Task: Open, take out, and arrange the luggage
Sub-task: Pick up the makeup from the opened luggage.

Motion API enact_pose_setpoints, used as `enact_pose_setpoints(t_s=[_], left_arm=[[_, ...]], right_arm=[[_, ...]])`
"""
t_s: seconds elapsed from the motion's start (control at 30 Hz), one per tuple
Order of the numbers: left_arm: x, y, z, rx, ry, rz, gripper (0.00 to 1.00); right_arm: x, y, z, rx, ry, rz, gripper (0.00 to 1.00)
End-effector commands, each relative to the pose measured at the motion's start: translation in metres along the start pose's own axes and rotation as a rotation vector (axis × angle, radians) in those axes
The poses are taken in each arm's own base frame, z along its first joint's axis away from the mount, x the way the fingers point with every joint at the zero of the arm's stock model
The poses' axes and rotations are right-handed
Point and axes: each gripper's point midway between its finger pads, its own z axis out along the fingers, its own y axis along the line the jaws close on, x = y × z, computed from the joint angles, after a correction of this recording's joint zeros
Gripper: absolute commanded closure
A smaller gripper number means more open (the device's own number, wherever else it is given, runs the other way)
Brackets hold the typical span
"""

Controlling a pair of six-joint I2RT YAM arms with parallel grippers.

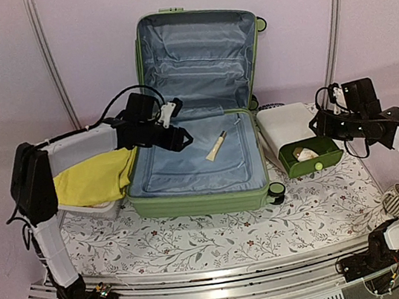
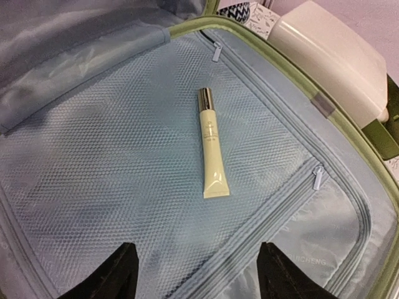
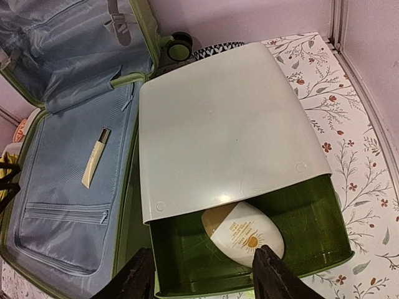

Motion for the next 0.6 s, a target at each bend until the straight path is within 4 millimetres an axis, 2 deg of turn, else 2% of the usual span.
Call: enact_pose_setpoints(t_s=[0.0,0.2,0.3,0.47,0.57], left_arm=[[0.039,0.015,0.033,0.102,0.189,-0.049,0.34],[0.034,0.033,0.069,0.156,0.191,-0.083,0.34],[0.039,0.041,0.084,0.190,0.210,-0.107,0.34],[0.047,0.049,0.107,0.231,0.224,-0.109,0.34],[0.043,0.048,0.116,0.254,0.224,-0.103,0.36]], right_arm=[[-0.013,0.010,-0.012,-0.040,-0.030,-0.009,0.45],[-0.011,0.011,-0.012,-0.050,-0.019,-0.003,0.44],[-0.010,0.011,-0.014,-0.052,-0.019,-0.002,0.44],[-0.011,0.010,-0.016,-0.048,-0.020,-0.001,0.44],[-0.011,0.010,-0.016,-0.049,-0.020,-0.001,0.43]])
